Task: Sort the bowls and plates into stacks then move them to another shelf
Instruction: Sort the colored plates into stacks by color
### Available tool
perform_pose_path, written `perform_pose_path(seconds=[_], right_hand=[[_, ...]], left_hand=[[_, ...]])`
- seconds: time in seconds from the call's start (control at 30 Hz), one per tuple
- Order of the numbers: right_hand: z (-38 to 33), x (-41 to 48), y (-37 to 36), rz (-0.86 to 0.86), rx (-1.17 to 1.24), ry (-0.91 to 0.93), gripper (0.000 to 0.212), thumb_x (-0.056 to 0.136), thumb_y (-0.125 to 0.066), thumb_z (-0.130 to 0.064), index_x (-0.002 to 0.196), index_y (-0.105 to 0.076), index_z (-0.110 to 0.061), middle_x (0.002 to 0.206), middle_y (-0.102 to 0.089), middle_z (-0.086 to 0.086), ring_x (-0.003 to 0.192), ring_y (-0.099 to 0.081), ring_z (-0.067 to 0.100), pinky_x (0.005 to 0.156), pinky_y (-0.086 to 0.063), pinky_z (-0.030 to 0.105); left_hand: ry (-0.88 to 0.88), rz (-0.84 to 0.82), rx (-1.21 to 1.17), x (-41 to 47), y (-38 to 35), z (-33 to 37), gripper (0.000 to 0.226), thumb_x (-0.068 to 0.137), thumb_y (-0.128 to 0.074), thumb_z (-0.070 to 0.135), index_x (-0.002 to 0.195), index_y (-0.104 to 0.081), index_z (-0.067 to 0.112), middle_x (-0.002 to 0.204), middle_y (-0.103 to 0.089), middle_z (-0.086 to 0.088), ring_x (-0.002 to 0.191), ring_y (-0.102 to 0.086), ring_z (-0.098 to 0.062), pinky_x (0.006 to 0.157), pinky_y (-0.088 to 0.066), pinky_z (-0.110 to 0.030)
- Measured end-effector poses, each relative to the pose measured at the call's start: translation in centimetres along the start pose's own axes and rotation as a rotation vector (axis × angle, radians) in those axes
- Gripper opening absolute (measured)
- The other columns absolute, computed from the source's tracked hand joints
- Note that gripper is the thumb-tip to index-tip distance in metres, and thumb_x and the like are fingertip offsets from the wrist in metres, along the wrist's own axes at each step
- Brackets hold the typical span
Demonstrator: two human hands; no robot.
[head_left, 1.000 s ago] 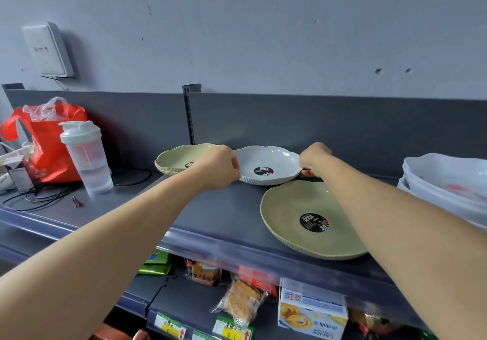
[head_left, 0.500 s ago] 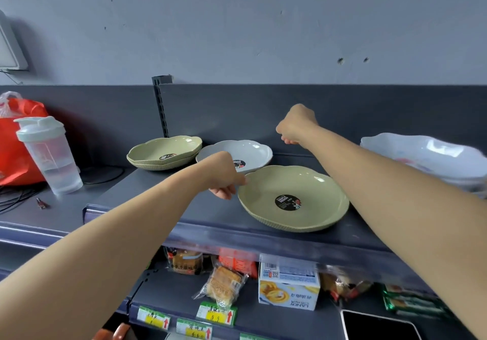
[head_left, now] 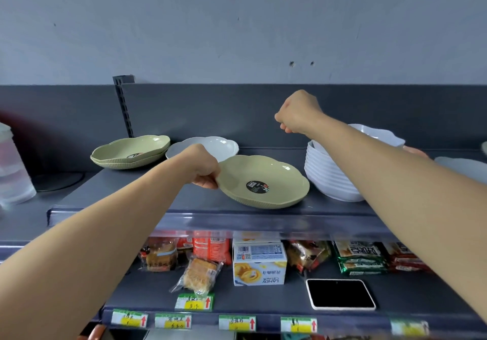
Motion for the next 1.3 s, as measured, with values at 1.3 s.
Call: perform_pose_path(seconds=[1.3], right_hand=[[34.3, -8.4, 24.8, 0.260, -0.278, -0.544, 0.021, 0.089, -0.053, -0.008, 0.108, -0.059, -0.002, 0.097, -0.060, 0.012, 0.085, -0.057, 0.029, 0.065, -0.041, 0.029]], left_hand=[[-0.363, 0.111, 0.006, -13.7, -17.1, 19.5, 0.012, 0.071, -0.045, 0.003, 0.061, -0.043, 0.009, 0.062, -0.061, -0.017, 0.060, -0.060, -0.026, 0.065, -0.044, -0.030]])
Point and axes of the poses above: each hand's wrist, its own x-axis towards the middle knuckle, its own y-axis out of the back of the hand, z = x × y, the point moved 5 cm from there along x, towards the middle knuckle
